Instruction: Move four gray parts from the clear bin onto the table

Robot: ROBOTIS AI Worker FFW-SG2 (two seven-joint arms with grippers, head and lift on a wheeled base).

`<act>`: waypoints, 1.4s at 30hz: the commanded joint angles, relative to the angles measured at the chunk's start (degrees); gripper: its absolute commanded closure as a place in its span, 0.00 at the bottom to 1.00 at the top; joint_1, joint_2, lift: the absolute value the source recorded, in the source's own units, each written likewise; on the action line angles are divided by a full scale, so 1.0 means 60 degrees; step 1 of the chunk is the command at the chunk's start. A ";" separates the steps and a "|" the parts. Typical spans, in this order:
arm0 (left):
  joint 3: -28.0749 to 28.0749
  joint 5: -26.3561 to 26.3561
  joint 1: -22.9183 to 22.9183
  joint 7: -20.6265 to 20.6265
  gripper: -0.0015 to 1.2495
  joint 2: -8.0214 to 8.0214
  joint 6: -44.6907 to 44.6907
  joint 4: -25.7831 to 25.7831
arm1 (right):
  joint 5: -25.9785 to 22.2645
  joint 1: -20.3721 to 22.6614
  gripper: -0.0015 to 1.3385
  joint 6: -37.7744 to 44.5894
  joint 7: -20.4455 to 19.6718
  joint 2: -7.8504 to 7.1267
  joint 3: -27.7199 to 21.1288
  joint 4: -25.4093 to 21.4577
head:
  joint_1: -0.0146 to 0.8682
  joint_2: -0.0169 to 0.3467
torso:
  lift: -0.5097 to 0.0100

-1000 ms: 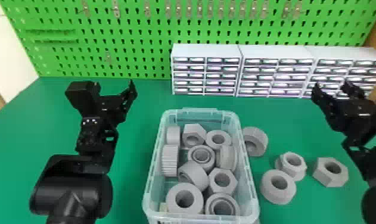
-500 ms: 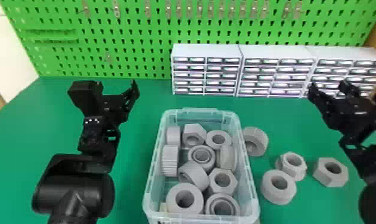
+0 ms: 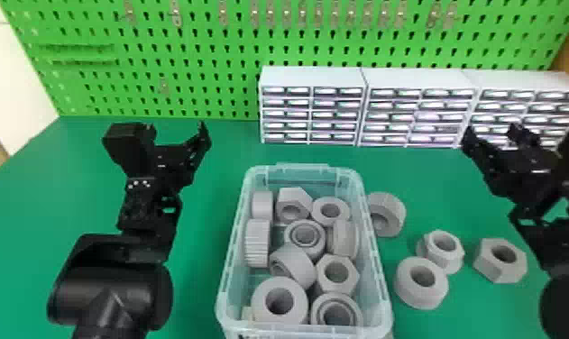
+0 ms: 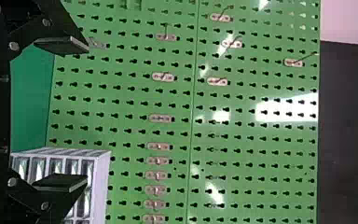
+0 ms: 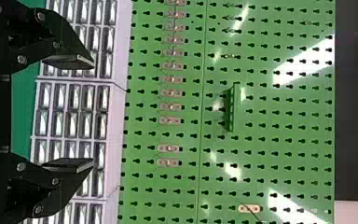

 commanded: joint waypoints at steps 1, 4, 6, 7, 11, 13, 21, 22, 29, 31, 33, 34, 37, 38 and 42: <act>0.0044 0.0000 0.0053 -0.0018 0.23 0.0000 0.0000 0.0000 | -0.0004 0.0005 0.39 0.0000 0.0004 0.0002 0.0035 0.0000 | 0.80 0.24 | 0.88; 0.0088 0.0014 0.0039 -0.0076 0.23 0.0000 -0.0015 0.0000 | -0.0004 -0.0009 0.39 0.0000 -0.0011 0.0016 0.0035 0.0000 | 0.80 0.24 | 0.88; 0.0103 0.0014 0.0039 -0.0076 0.23 0.0000 -0.0015 0.0000 | -0.0004 0.0005 0.39 0.0000 0.0004 0.0016 0.0035 0.0000 | 0.80 0.24 | 0.88; 0.0103 0.0014 0.0053 -0.0076 0.23 0.0000 -0.0015 0.0000 | -0.0019 0.0035 0.39 0.0000 -0.0011 0.0016 0.0050 0.0000 | 0.80 0.24 | 0.88; 0.0088 0.0014 0.0097 -0.0076 0.23 0.0000 -0.0015 0.0000 | -0.0048 0.0049 0.39 0.0000 0.0004 0.0016 0.0021 0.0000 | 0.80 0.24 | 0.88; 0.0103 0.0014 0.0068 -0.0076 0.23 0.0000 -0.0015 0.0000 | -0.0048 0.0020 0.39 0.0000 0.0004 0.0016 0.0006 0.0000 | 0.80 0.24 | 0.88; 0.0132 0.0000 0.0068 -0.0091 0.23 0.0000 -0.0015 0.0000 | -0.0092 0.0035 0.39 0.0000 0.0004 0.0002 0.0050 0.0000 | 0.80 0.24 | 0.88; 0.0132 0.0000 0.0068 -0.0091 0.23 0.0000 -0.0015 -0.0015 | -0.0092 0.0020 0.39 0.0000 0.0004 0.0002 0.0050 0.0000 | 0.80 0.24 | 0.88; 0.0279 -0.0015 0.0083 -0.0135 0.23 0.0000 -0.0015 -0.0030 | -0.0077 -0.0141 0.39 0.0000 -0.0011 -0.0057 0.0240 0.0103 | 0.80 0.24 | 0.88; 0.0293 -0.0030 0.0083 -0.0149 0.23 0.0000 -0.0015 -0.0044 | -0.0077 -0.0200 0.39 0.0000 0.0004 -0.0086 0.0328 0.0132 | 0.80 0.24 | 0.88; 0.0337 -0.0044 0.0097 -0.0149 0.23 0.0000 -0.0015 -0.0074 | -0.0092 -0.0288 0.39 -0.0015 -0.0011 -0.0116 0.0431 0.0176 | 0.80 0.24 | 0.88; 0.0352 -0.0074 0.0083 -0.0149 0.23 0.0000 -0.0015 -0.0074 | -0.0092 -0.0332 0.39 -0.0015 0.0004 -0.0130 0.0460 0.0191 | 0.80 0.24 | 0.88; 0.0337 -0.0132 0.0009 -0.0149 0.23 0.0000 -0.0015 -0.0088 | -0.0092 -0.0375 0.39 -0.0015 -0.0011 -0.0145 0.0475 0.0220 | 0.80 0.24 | 0.88; 0.0322 -0.0132 -0.0005 -0.0149 0.23 0.0000 -0.0015 -0.0074 | -0.0092 -0.0361 0.39 -0.0015 -0.0011 -0.0145 0.0460 0.0220 | 0.80 0.24 | 0.88; 0.0337 -0.0088 0.0024 -0.0149 0.23 0.0000 -0.0015 -0.0088 | -0.0092 -0.0229 0.39 -0.0029 0.0004 -0.0057 0.0402 0.0220 | 0.80 0.24 | 0.88</act>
